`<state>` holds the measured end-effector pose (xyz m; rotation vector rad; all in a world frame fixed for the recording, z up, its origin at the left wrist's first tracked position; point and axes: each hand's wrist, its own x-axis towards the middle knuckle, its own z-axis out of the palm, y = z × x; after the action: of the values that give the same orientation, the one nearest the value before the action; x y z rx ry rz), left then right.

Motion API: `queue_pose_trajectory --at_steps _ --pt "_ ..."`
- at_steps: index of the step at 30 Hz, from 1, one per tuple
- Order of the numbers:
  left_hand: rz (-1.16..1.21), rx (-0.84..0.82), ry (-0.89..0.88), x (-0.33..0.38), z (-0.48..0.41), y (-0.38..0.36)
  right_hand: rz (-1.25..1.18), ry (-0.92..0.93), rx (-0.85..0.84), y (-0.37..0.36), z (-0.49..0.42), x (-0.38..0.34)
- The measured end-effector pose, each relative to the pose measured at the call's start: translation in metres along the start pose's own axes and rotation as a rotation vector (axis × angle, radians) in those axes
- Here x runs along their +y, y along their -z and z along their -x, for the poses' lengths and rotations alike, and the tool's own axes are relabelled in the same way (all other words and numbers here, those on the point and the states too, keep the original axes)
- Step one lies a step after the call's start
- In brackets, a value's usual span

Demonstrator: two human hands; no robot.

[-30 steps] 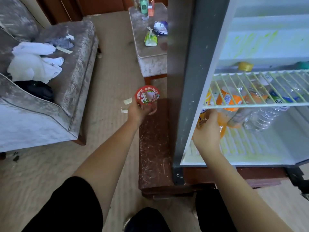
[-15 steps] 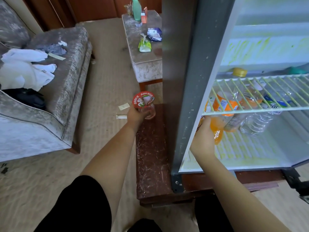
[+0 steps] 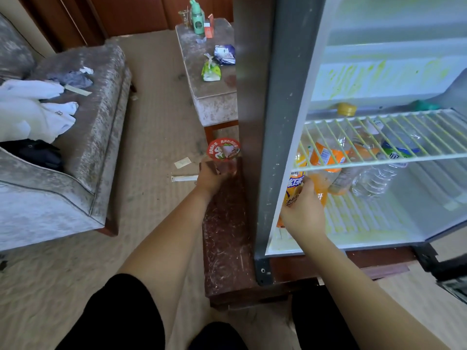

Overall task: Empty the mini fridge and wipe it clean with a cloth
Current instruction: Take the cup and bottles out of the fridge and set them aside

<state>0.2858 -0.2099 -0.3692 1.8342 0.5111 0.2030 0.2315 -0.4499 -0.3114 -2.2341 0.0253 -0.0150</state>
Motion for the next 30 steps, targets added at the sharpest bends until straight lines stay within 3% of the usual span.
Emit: queue_pose_trajectory --at_steps 4,9,14,18,20,26,30 --pt "0.030 0.164 0.061 0.020 0.051 0.010 0.015 -0.007 0.012 0.014 0.026 0.009" --pt "0.094 0.225 -0.007 0.037 0.137 0.021 0.009 0.002 0.024 0.042 0.073 0.023" --pt "0.119 0.041 -0.072 0.063 0.235 0.016 -0.011 0.012 0.019 0.068 0.129 0.035" --pt "0.117 -0.304 -0.044 0.073 0.289 0.005 -0.053 0.103 -0.047 0.069 0.171 0.030" --pt "0.088 -0.387 -0.032 0.068 0.302 0.001 -0.082 0.183 -0.114 0.065 0.184 0.025" --pt "0.036 -0.233 -0.069 0.057 0.308 0.024 -0.160 0.351 -0.359 0.058 0.185 0.021" --pt "0.181 -0.046 0.118 0.043 0.277 0.050 -0.094 0.283 -0.256 0.058 0.144 0.036"
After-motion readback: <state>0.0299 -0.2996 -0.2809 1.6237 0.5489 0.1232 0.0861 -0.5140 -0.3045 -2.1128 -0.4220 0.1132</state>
